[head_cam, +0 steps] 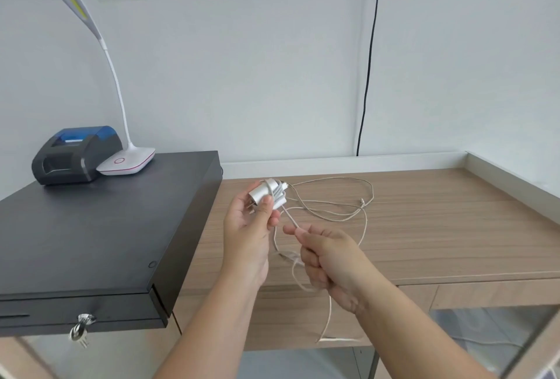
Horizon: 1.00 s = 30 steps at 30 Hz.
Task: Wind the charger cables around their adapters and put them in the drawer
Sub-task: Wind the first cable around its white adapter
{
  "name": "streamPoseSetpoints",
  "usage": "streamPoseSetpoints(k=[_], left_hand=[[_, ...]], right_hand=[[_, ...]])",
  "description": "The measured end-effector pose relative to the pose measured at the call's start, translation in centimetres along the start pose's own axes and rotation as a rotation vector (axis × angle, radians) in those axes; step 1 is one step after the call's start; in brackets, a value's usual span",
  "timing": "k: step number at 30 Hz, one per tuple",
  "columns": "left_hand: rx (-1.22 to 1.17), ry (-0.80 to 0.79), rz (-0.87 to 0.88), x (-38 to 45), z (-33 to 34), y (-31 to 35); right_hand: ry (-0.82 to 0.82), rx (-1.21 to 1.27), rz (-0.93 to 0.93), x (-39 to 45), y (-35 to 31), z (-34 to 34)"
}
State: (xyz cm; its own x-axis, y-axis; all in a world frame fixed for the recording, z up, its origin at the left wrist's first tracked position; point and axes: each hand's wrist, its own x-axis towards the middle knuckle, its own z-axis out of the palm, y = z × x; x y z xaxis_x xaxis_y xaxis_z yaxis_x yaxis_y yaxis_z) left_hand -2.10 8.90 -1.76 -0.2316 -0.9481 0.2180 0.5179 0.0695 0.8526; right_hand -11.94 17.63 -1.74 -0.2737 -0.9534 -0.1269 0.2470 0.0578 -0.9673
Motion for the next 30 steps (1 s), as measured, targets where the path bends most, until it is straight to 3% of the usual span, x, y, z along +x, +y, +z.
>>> streamPoseSetpoints(k=[5, 8, 11, 14, 18, 23, 30], left_hand=[[0.511, -0.087, 0.225, 0.6, -0.8, 0.2], [0.747, -0.231, 0.257, 0.9, -1.8, 0.5], [0.791, -0.343, 0.19, 0.6, -2.1, 1.6], [0.679, -0.486, 0.088, 0.0, -2.1, 2.9], [0.602, -0.646, 0.005, -0.5, -2.1, 4.4], [0.433, -0.694, -0.026, -0.8, -2.2, 4.9], [0.073, -0.64, -0.091, -1.3, -2.6, 3.7]], right_hand=[[0.164, -0.926, -0.425, -1.9, -0.7, 0.1], [0.203, -1.096, -0.549, -2.4, -3.6, -0.8], [0.248, -1.177, -0.63, -1.8, -6.5, -2.1], [0.204, -1.139, -0.722, -0.8, -8.2, -3.1], [0.041, -0.911, -0.676, 0.6, -8.7, -4.1], [-0.193, -0.678, -0.588, 1.4, -7.1, -3.9], [-0.285, -0.34, -0.37, 1.6, -4.0, -2.5]])
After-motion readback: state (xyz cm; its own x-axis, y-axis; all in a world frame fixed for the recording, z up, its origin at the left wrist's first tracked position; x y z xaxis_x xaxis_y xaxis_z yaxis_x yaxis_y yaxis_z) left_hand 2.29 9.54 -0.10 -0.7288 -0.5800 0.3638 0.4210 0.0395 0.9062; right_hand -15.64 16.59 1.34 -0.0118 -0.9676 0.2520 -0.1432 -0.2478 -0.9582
